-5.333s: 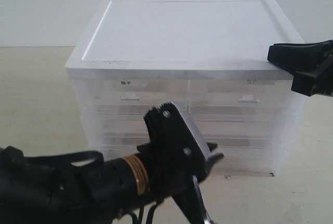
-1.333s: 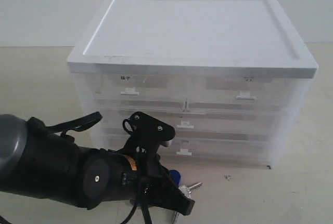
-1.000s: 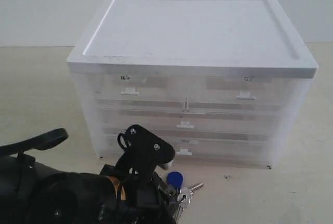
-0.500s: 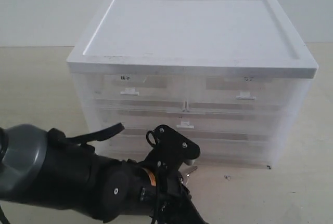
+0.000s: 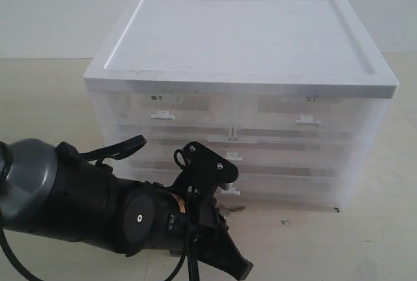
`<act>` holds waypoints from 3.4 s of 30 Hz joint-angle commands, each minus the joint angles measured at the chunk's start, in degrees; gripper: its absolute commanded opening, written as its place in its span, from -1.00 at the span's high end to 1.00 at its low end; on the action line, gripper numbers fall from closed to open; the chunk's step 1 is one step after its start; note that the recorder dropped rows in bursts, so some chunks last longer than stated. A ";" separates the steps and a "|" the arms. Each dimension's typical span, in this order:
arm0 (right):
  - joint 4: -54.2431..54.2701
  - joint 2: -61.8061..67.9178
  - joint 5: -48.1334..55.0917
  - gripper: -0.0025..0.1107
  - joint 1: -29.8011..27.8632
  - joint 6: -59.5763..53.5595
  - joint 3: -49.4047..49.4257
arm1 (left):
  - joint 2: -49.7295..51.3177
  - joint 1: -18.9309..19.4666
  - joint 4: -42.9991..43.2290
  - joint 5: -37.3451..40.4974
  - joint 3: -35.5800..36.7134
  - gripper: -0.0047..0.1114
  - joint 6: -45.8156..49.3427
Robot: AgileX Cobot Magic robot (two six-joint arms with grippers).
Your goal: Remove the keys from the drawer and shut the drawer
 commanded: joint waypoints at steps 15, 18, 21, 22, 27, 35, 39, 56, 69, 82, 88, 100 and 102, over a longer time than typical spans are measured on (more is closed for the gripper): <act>-0.14 -0.17 -1.67 0.96 -0.10 1.59 0.13 | -39.86 -7.32 1.78 -2.36 13.48 0.84 0.34; -0.14 -0.17 -1.76 0.96 -0.10 2.03 0.13 | -49.51 -7.32 1.78 -2.88 17.45 0.84 0.34; 0.09 -0.17 -2.42 0.96 -0.10 2.00 0.13 | -58.92 -7.32 1.78 -3.40 21.59 0.84 0.34; 0.39 -0.17 -2.98 0.96 -0.10 2.00 0.13 | -62.12 -7.32 1.78 -3.86 23.06 0.84 0.34; 0.62 -0.17 -5.40 0.96 -0.10 2.33 -0.63 | -76.03 -7.32 1.99 -3.96 30.51 0.84 0.85; 0.71 -0.17 -5.49 0.96 -0.10 3.02 -0.73 | -91.08 -7.32 1.99 -3.96 39.24 0.84 0.85; 0.71 -0.17 -5.49 0.96 -0.10 3.02 -0.73 | -95.20 -7.32 1.99 -3.43 40.13 0.84 0.85; 0.71 -0.17 -9.14 0.96 -0.10 3.14 -0.73 | -97.46 -7.32 1.99 -3.63 40.13 0.84 0.85; 0.71 -0.17 -9.14 0.96 -0.10 3.60 -0.73 | -97.46 -7.32 1.99 -3.63 40.13 0.84 0.85; 0.71 -0.17 -9.03 0.96 -0.10 3.59 -0.73 | -97.46 -6.47 8.19 -5.47 45.23 0.84 3.98; 0.71 -0.17 -9.03 0.96 -0.10 3.59 -0.73 | -97.46 3.14 11.26 3.36 45.57 0.84 1.55; 0.71 -0.17 -8.75 0.96 -0.10 3.59 -0.73 | -109.82 33.99 26.18 10.28 45.57 0.84 -19.26; 0.71 -0.17 -8.85 0.96 -0.10 3.59 -0.73 | -109.82 39.03 28.90 13.03 45.57 0.84 -21.74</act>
